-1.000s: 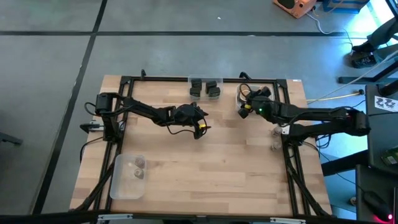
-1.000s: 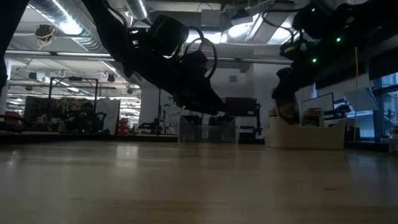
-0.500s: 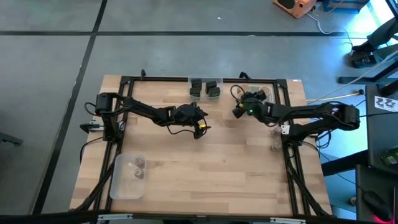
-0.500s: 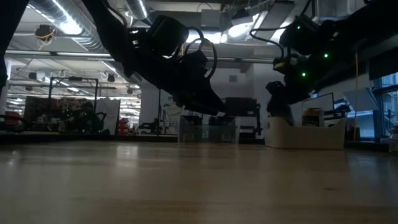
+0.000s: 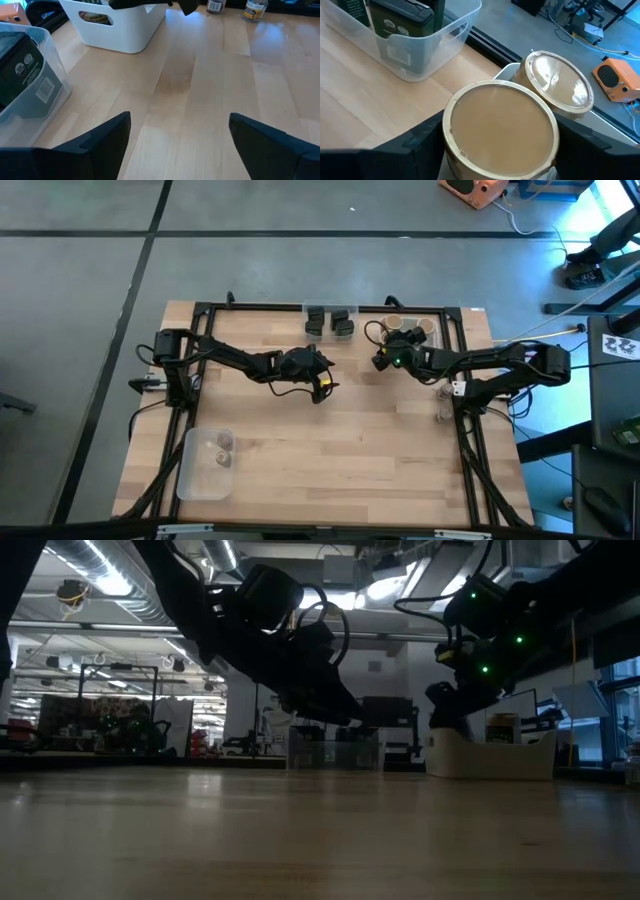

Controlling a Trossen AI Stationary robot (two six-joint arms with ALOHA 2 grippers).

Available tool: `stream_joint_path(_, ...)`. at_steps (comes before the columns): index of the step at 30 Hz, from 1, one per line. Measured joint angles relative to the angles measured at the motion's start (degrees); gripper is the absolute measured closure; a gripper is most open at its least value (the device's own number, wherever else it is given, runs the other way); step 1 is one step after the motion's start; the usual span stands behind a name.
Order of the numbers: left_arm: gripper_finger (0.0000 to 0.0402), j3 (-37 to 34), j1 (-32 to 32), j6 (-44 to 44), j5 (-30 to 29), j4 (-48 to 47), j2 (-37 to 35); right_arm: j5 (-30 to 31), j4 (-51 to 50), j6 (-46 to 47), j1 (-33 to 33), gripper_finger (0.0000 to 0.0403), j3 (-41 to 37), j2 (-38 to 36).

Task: Sort spices by type
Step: Put the brown seasoning bottle into the white bin

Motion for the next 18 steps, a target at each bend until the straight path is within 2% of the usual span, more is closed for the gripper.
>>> stream_joint_path(15, 0.0082, 0.0, 0.0, -1.6, 0.0, -0.2, 0.0, -3.0, -1.6, -3.4, 0.0, 0.0058, 1.2, -2.2)
stream_joint_path(18, 0.0082, 0.0, 0.0, -1.5, 0.0, -0.2, 0.0, -3.1, -4.6, -4.8, 0.0, 0.0051, 2.7, -3.1)
